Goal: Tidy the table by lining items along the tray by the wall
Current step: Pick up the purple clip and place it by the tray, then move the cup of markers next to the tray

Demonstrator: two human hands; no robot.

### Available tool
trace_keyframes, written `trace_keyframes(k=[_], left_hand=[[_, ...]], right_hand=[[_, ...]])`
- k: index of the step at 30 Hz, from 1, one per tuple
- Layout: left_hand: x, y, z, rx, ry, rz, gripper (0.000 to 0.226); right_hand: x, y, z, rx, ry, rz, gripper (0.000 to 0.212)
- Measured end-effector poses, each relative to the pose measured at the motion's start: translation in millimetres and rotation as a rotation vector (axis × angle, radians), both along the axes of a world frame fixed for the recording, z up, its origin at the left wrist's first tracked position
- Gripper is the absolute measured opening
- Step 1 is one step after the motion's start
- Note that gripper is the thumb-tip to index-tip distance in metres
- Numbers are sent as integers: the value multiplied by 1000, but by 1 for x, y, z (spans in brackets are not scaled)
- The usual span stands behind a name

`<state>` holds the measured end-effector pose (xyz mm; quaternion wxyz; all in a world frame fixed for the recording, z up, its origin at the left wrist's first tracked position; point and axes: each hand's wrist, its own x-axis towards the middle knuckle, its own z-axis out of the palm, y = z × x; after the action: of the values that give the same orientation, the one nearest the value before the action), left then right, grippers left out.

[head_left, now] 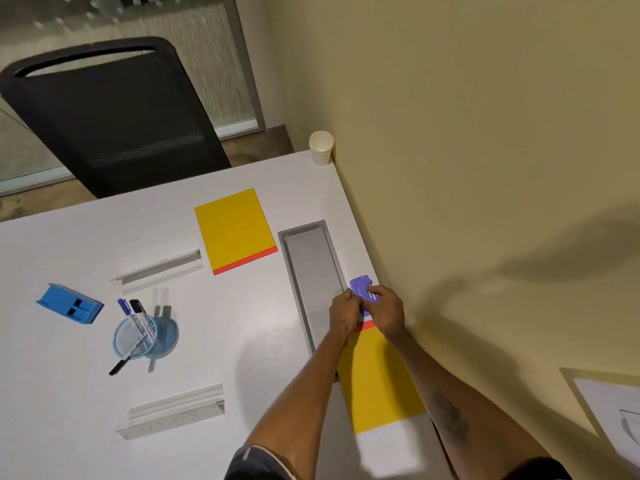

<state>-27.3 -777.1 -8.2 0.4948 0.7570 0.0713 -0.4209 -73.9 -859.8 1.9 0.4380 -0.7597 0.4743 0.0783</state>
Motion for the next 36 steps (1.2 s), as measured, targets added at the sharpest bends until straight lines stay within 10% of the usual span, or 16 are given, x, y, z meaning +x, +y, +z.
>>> trace_keyframes(k=[36], left_hand=[[39,207,80,29,-111,432,42]], right_hand=[[69,163,83,71,-203,439,41]])
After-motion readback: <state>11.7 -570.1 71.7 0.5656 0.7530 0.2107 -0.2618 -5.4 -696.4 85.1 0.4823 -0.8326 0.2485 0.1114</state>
